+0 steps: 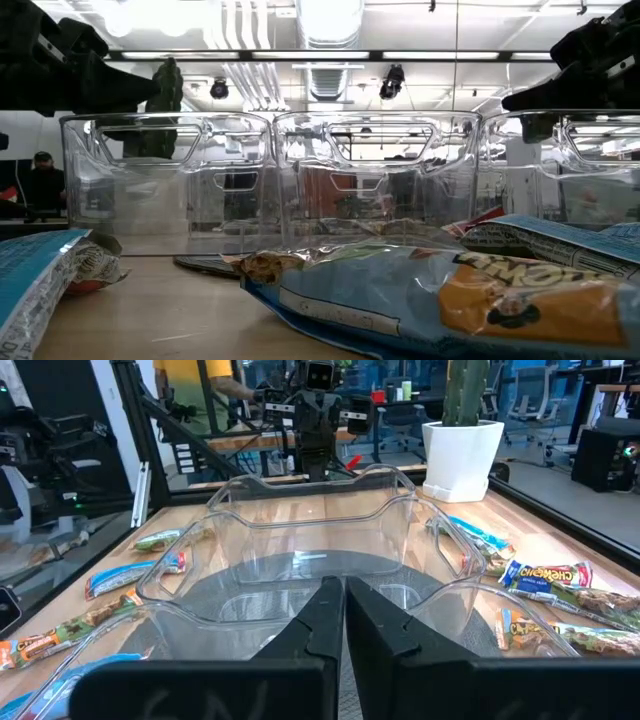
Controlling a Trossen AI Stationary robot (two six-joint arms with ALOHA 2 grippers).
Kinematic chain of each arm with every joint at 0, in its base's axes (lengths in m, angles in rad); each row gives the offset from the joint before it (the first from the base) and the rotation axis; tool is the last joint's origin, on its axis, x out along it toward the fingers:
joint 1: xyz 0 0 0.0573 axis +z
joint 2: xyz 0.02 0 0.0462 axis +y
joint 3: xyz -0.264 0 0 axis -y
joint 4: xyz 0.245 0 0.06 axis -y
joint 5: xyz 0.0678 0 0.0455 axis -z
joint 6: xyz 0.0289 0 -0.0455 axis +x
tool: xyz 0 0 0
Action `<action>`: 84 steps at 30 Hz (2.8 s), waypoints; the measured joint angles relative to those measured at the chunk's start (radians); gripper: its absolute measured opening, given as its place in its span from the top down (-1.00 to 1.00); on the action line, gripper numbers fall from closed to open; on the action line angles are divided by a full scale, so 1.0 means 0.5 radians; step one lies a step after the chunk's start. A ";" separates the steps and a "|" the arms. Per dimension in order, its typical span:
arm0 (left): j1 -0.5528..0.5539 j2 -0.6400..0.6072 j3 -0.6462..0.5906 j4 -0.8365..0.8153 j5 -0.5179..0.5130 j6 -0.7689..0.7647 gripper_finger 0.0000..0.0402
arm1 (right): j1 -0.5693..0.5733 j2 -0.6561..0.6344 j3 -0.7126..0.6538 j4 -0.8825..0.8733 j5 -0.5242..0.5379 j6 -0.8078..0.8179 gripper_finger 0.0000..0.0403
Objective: Pick and place Granola Bars by type
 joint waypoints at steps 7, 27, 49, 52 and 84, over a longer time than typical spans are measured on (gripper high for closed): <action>0.000 0.000 0.001 0.000 0.000 -0.001 1.00 | -0.001 0.000 0.000 0.001 0.000 0.000 0.96; 0.000 -0.001 0.001 0.000 0.000 0.000 1.00 | -0.001 0.000 0.000 0.005 -0.001 -0.001 0.96; 0.002 0.005 0.000 0.046 -0.027 -0.057 1.00 | 0.000 -0.001 0.000 0.246 0.003 0.309 0.96; 0.003 0.009 -0.001 0.068 -0.058 -0.126 1.00 | 0.000 0.000 0.000 0.265 0.004 0.381 0.96; 0.002 0.543 0.635 0.318 -0.192 -0.640 1.00 | 0.000 0.041 0.177 0.997 0.610 1.096 0.96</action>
